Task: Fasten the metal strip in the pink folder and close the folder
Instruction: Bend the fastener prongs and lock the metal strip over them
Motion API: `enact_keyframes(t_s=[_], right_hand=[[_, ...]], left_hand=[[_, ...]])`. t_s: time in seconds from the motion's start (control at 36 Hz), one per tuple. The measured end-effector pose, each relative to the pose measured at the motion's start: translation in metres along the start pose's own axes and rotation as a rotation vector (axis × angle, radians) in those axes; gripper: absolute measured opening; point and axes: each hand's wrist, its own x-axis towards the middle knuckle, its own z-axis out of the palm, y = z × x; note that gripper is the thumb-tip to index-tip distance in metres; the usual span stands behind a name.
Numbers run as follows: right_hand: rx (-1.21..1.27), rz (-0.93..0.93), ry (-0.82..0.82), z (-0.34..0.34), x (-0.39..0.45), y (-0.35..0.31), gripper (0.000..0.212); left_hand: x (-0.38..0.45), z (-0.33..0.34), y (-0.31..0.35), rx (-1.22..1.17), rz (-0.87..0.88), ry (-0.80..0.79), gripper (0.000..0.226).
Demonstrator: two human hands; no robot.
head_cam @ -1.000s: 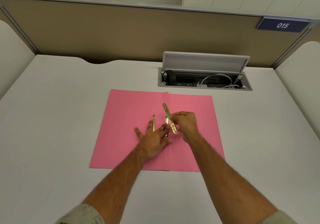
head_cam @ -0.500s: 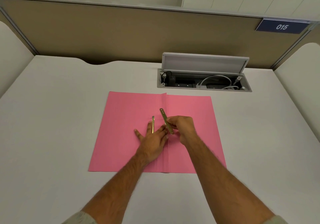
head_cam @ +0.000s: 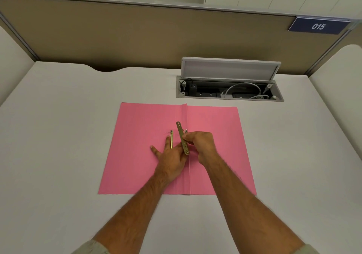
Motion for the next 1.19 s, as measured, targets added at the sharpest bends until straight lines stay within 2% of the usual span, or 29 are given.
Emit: enact_keyframes(t_s=[0.36,0.72,1.0,1.11,1.19], right_hand=[[-0.115,-0.036,0.072,0.004,-0.008,0.000,0.006],[-0.485,-0.095,0.180,0.011,-0.005,-0.001,0.015],[-0.711,-0.173,0.235,0.005,0.000,0.003,0.003],[-0.733,-0.206,0.234,0.006,0.004,0.002,0.005],[-0.720,-0.275,0.198,0.005,0.009,-0.002,0.017]], left_hand=[[-0.001,0.005,-0.007,0.002,0.029,0.007,0.036],[-0.010,0.011,-0.025,0.110,0.004,-0.041,0.094],[-0.006,0.011,-0.023,0.111,0.036,-0.042,0.088],[-0.003,0.010,-0.021,0.140,0.042,-0.073,0.091],[-0.001,0.011,-0.020,0.151,0.045,-0.094,0.093]])
